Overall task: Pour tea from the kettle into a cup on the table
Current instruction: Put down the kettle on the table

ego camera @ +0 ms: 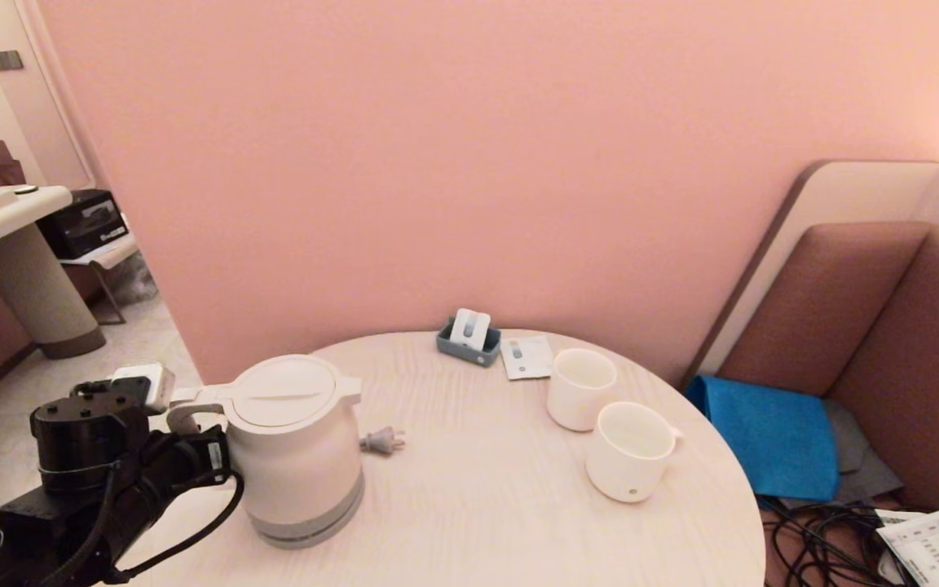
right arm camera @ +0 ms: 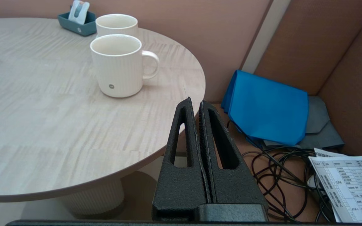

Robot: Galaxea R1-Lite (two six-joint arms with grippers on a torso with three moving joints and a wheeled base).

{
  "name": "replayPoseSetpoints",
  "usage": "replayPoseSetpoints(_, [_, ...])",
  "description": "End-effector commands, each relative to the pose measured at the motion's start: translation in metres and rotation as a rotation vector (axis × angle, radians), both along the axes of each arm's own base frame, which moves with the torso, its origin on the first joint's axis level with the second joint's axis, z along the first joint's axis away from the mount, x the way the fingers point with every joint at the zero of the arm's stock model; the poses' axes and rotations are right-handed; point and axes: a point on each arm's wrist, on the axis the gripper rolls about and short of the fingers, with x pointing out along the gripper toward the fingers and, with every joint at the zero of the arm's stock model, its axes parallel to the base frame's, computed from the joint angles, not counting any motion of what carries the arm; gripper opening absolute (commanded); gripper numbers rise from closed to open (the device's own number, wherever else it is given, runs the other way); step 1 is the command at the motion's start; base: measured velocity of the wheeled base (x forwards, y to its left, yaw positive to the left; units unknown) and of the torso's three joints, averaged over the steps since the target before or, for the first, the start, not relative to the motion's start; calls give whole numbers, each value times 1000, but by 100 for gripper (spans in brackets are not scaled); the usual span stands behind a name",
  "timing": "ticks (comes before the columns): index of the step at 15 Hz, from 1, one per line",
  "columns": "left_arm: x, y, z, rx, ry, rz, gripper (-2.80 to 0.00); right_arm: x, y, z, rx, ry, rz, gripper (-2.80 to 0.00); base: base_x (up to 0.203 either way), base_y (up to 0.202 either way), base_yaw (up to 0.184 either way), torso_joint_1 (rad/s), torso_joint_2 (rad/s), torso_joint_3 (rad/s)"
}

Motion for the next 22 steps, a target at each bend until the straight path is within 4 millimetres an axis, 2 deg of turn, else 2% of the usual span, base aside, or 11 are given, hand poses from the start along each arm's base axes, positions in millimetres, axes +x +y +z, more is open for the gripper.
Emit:
replayPoseSetpoints(1, [0, 0, -4, -1, 12, 2, -280, 0, 0, 0, -1, 0, 1, -280, 0, 0, 0, 0, 0, 0])
replayPoseSetpoints(5, [2, -1, -6, -2, 20, 1, -280, 0, 0, 0, -1, 0, 1, -280, 0, 0, 0, 0, 0, 0])
replayPoseSetpoints(6, [2, -1, -5, 2, 14, 0, 0, 0, 0, 0, -1, 0, 1, -280, 0, 0, 0, 0, 0, 0])
replayPoseSetpoints(15, [-8, 0, -8, 5, 42, -2, 0, 0, 0, 0, -1, 0, 1, -280, 0, 0, 0, 0, 0, 0])
replayPoseSetpoints(22, [-28, 2, 5, -1, -1, -3, 0, 0, 0, 0, -1, 0, 1, -280, 0, 0, 0, 0, 0, 0])
